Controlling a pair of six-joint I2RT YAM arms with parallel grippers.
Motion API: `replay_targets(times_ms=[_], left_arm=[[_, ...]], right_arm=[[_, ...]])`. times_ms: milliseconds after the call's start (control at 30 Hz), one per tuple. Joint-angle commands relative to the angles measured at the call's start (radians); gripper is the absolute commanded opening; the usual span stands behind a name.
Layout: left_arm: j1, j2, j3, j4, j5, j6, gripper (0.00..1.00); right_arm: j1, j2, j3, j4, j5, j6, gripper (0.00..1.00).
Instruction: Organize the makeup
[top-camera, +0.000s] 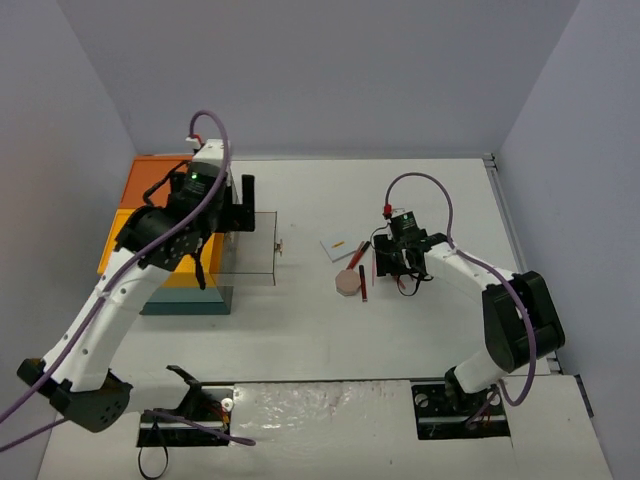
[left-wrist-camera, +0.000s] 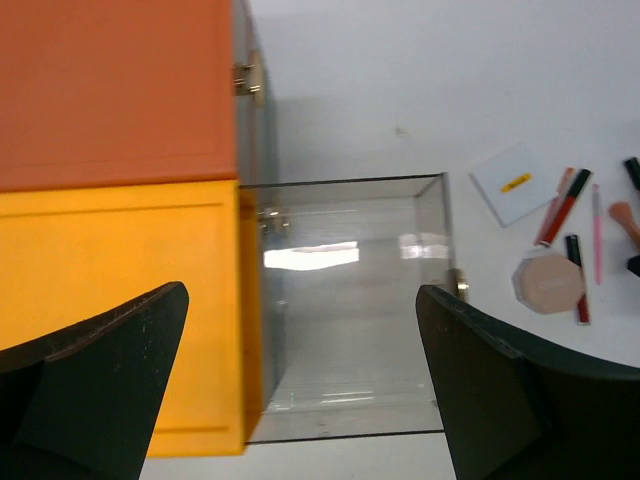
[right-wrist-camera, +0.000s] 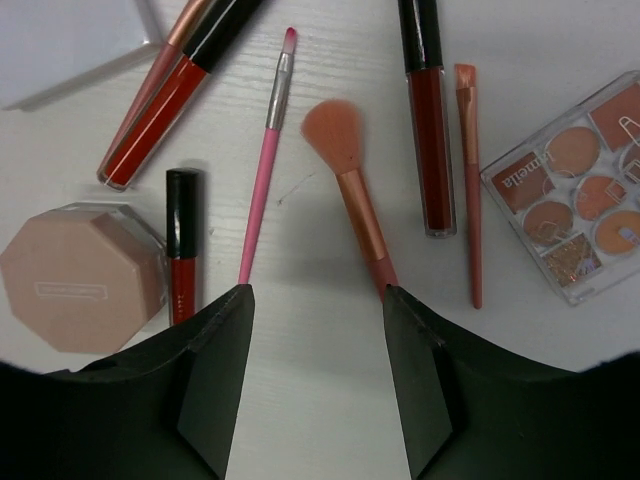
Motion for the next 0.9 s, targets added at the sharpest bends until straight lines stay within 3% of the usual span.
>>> replay_targets(times_ms=[0, 267, 533, 800, 867], left_arm=[[0.081, -0.147, -0.096, 0.090, -0.018, 0.110, 0.97], [0.130, -0.280, -0.268, 0.136, 0.005, 0.122, 0.97], [0.133, -0.283, -0.281, 0.129, 0.004, 0.124, 0.97], [0.134, -0.283, -0.239, 0.132, 0.008, 0.144, 0.97], [0.135, -0.280, -0.221, 0.132, 0.011, 0.147, 0.97]], right_arm=[[-0.005, 0.043, 0.011, 0.061, 0.044, -0.013, 0.50], [-0.009, 0.109, 0.008, 0.071, 0.091, -0.036, 0.48], [-0.009, 0.125, 0.008, 0.075, 0.092, -0.044, 0.40], [-0.006, 0.085, 0.005, 0.074, 0.102, -0.044, 0.01], [0.001, 0.027, 0.013, 0.066, 0.101, -0.057, 0.00]])
